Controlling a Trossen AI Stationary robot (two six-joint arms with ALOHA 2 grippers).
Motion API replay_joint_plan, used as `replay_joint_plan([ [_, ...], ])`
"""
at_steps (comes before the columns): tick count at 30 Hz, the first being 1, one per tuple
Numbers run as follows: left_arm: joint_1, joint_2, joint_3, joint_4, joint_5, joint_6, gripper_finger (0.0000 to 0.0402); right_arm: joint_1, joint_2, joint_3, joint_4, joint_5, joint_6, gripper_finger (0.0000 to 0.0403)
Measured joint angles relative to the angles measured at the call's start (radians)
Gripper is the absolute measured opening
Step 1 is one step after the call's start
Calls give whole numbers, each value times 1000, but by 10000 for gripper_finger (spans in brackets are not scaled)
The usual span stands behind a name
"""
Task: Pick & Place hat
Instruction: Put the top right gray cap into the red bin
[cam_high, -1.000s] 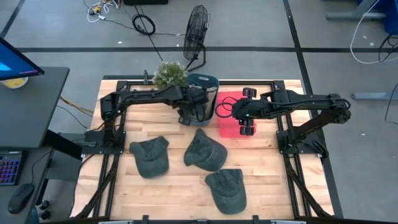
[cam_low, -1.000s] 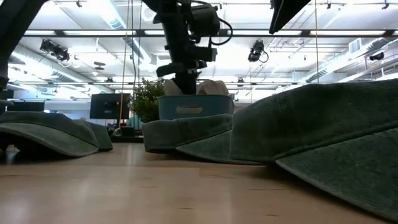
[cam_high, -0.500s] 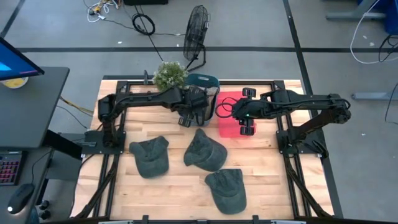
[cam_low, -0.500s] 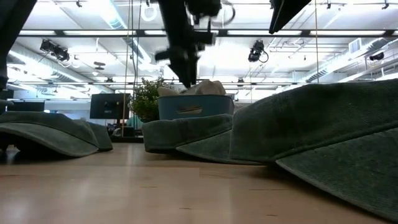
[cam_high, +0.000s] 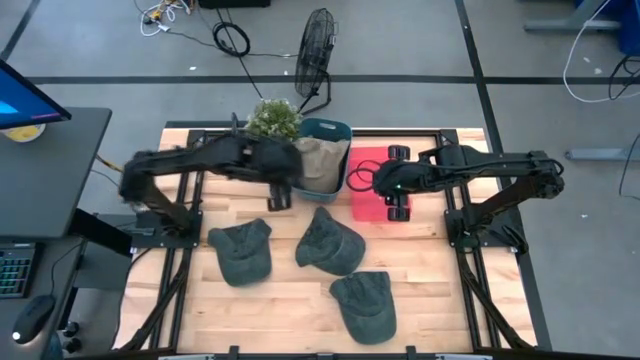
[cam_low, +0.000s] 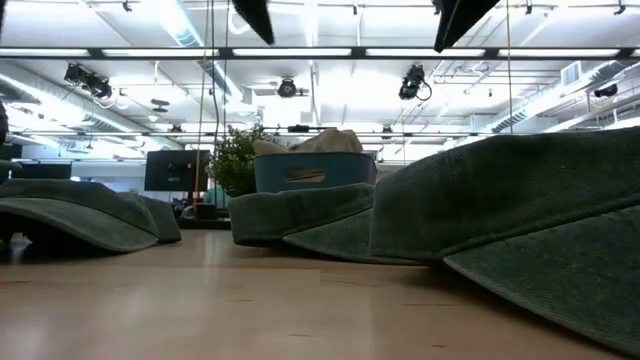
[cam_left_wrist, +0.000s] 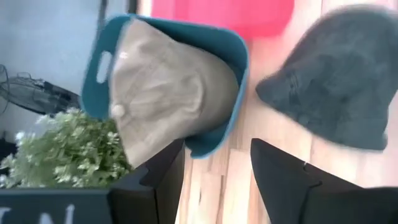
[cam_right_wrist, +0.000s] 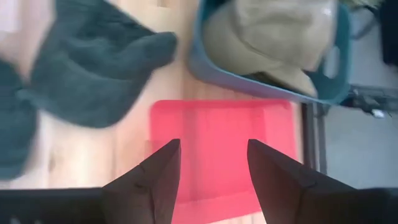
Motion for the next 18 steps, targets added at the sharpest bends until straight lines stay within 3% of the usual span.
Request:
replay_joint_plan([
  [5,-10,-200,-253,187,6,-87,181,38,0,-25,64,-110,-76,190],
  [8,-26,-295,-429,352,7,-105,181,61,0,-99,188,-252,-157,190],
  [11,-40,-346,-583,486,7,-106,181,80,0,-228,372,-376,-252,190],
  [18,-39,-376,-788,631,7,-112,181,92,30,-534,903,-450,-447,190],
])
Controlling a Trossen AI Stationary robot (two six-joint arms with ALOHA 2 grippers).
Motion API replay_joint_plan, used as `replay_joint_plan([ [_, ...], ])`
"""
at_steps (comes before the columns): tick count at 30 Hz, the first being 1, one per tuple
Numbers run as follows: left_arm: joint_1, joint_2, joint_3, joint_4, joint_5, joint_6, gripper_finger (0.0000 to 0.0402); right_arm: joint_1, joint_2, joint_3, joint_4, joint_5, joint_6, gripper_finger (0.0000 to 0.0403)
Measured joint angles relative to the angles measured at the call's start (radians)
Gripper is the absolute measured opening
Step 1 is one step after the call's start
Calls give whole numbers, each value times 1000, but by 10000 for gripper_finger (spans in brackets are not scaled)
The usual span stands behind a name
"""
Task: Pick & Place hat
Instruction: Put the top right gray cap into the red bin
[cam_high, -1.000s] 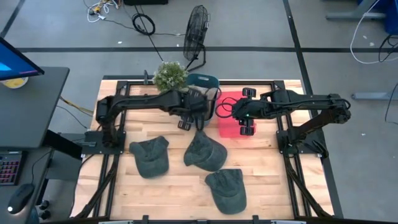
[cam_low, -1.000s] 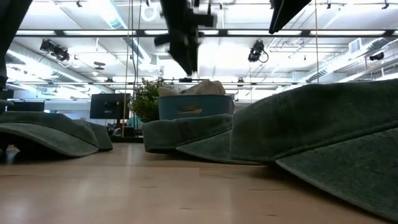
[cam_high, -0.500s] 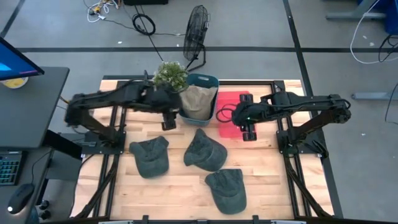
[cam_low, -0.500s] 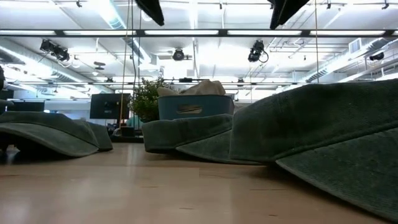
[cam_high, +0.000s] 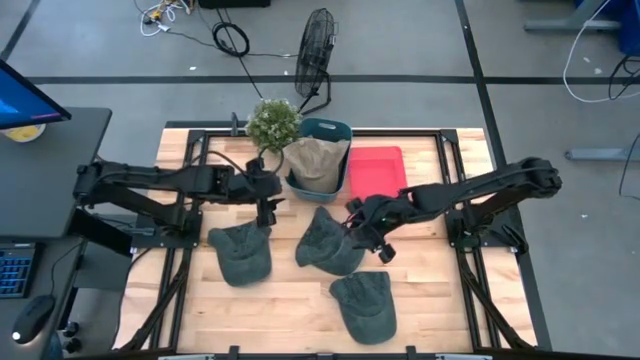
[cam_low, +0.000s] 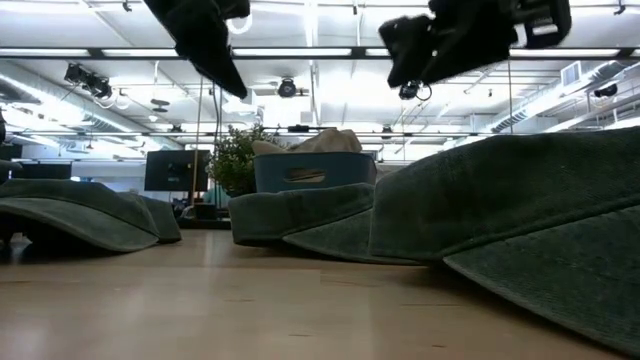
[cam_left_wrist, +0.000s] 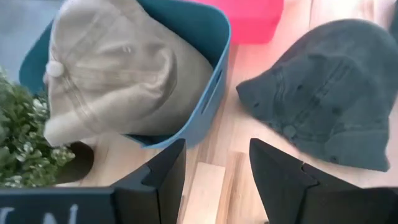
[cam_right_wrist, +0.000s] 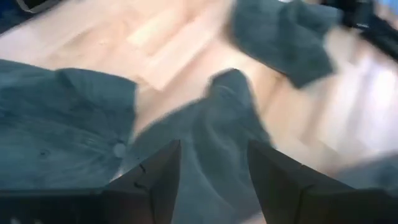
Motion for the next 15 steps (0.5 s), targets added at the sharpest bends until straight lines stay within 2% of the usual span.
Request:
replay_joint_plan([
  [4,5,-2,-24,27,0,0,181,-23,81,-13,70,-81,9,190],
  [10,13,-2,-23,100,0,9,181,-61,236,15,133,-107,6,190],
  [15,21,-2,-23,89,0,4,181,-85,324,32,147,-112,-32,190],
])
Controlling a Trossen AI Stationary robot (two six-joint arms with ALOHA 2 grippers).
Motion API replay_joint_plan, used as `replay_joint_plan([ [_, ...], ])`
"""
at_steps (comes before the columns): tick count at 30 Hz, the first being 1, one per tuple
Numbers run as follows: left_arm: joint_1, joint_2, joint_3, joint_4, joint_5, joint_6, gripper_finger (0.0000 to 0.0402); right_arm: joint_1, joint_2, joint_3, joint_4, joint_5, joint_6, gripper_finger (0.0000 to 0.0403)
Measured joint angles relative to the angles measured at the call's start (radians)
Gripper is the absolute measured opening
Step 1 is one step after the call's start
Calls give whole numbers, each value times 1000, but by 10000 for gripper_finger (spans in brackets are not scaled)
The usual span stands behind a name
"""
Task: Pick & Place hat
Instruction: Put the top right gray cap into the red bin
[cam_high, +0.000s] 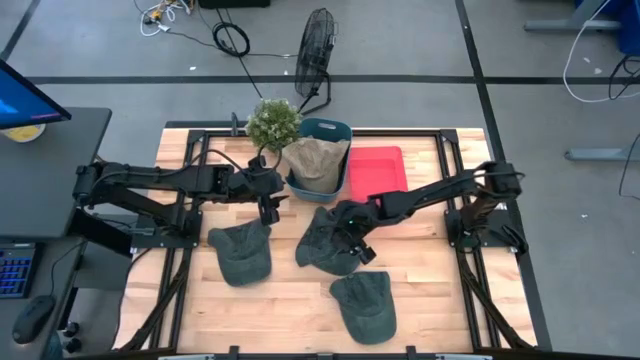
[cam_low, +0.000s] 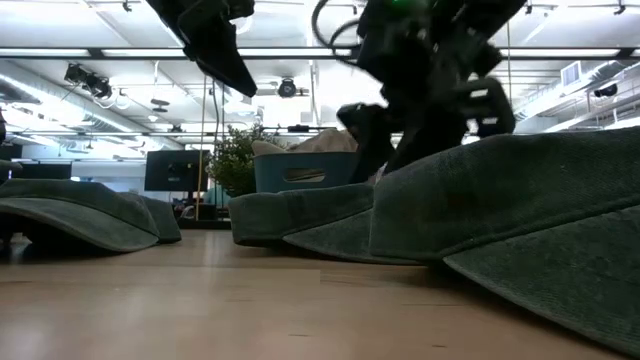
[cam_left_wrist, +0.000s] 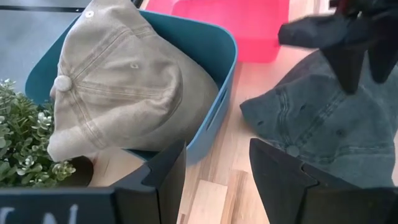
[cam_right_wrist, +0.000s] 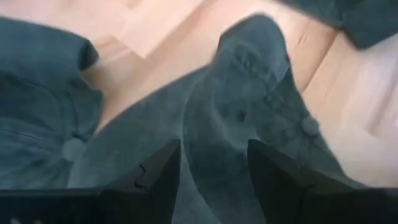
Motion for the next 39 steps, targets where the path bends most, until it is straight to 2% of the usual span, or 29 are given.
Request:
replay_joint_plan([
  [11,1,0,0,-8,0,-2,181,-18,70,3,18,-5,40,179],
  [14,1,0,0,-12,0,-3,181,-14,70,3,7,-5,77,139],
  [19,1,0,0,-13,0,-4,181,-11,70,3,-20,-1,178,23],
  [23,1,0,0,-15,0,-4,181,-3,47,9,-30,4,298,19],
  [28,1,1,0,-17,0,-4,181,26,-41,53,-49,21,368,7],
  [33,1,1,0,-17,0,-4,181,52,-175,149,-247,142,411,7],
  [39,1,1,0,-19,0,-5,181,68,-361,227,-540,431,472,6],
])
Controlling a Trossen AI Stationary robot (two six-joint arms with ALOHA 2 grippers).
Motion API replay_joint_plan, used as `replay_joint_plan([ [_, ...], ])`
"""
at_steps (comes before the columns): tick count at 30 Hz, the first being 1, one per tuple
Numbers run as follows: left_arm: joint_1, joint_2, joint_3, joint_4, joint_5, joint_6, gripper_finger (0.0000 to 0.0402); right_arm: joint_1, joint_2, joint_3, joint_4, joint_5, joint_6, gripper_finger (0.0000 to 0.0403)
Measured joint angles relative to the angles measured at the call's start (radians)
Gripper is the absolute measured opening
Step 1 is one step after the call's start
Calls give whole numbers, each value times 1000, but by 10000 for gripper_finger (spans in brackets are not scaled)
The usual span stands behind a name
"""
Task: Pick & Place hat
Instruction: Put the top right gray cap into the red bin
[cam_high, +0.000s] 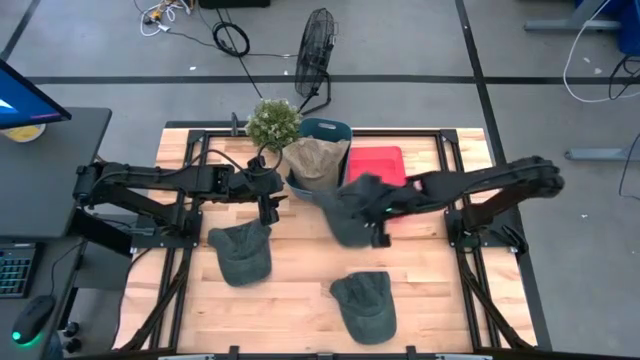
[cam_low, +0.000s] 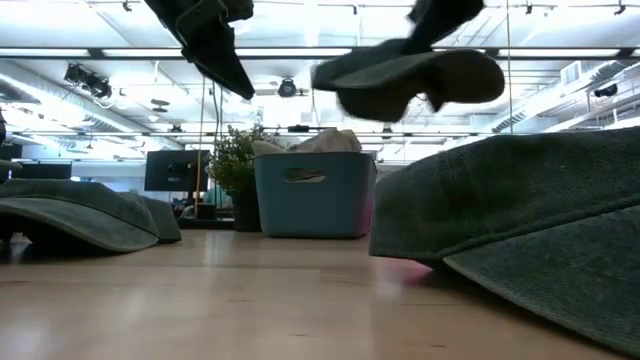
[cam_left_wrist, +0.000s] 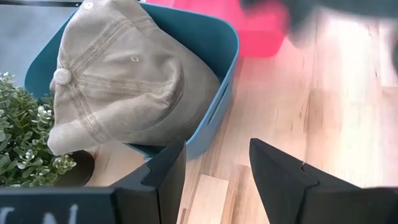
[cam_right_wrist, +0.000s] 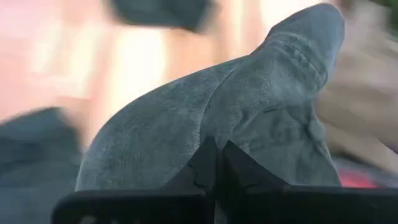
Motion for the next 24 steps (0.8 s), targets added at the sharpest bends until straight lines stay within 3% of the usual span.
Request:
replay_joint_plan([
  [5,0,0,0,0,0,0,181,-27,-121,-37,-192,272,135,7],
  [8,0,0,0,2,0,0,181,-68,-166,-92,-256,331,170,7],
  [14,0,0,0,4,0,0,181,-177,-193,-243,-135,339,135,7],
  [20,0,0,0,7,0,0,181,-279,-169,-423,193,328,-75,7],
  [24,0,0,0,7,0,0,181,-325,-136,-533,407,244,-187,7],
])
